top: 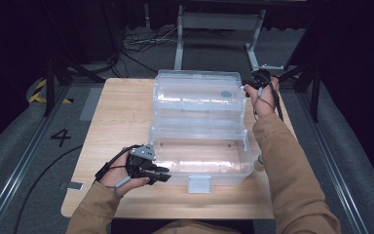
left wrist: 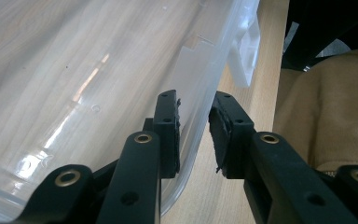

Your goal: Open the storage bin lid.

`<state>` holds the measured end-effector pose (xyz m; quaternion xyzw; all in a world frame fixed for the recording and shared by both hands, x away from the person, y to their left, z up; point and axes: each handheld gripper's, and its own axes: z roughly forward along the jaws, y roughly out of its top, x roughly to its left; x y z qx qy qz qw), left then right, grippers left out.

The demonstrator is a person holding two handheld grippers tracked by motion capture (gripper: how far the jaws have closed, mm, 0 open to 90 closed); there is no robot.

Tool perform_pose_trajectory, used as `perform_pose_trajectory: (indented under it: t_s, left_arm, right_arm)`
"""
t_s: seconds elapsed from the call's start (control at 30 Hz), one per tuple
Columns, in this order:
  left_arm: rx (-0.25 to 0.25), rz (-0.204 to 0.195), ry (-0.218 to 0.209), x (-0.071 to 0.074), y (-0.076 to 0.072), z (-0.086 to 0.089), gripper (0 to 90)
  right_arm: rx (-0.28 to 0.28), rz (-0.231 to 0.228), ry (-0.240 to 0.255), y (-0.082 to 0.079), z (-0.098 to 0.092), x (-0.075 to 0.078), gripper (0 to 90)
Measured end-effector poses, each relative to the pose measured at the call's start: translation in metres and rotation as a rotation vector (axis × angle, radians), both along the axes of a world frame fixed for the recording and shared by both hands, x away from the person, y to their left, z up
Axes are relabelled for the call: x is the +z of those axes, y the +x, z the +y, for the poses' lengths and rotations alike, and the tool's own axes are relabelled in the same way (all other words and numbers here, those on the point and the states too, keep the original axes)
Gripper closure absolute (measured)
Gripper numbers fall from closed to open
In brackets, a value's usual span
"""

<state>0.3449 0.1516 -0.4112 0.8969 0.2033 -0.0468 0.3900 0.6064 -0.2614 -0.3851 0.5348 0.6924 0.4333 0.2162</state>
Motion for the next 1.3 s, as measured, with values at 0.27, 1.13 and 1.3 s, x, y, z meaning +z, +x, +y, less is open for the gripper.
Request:
perform_pose_trajectory:
  t_s: [0.27,1.13,1.3]
  left_arm:
    - [0.008,-0.003,-0.076,0.016,0.003,0.007,70.5]
    - [0.176,-0.040,-0.089,0.042,0.014,0.040,53.7]
    - [0.222,-0.055,-0.065,0.045,0.020,0.040,52.8]
  right_arm:
    - [0.061,-0.064,0.039,-0.023,-0.009,0.021,53.6]
    - [0.172,-0.288,0.037,-0.161,-0.053,0.046,46.1]
    - [0.195,-0.295,0.036,-0.174,-0.057,0.048,47.4]
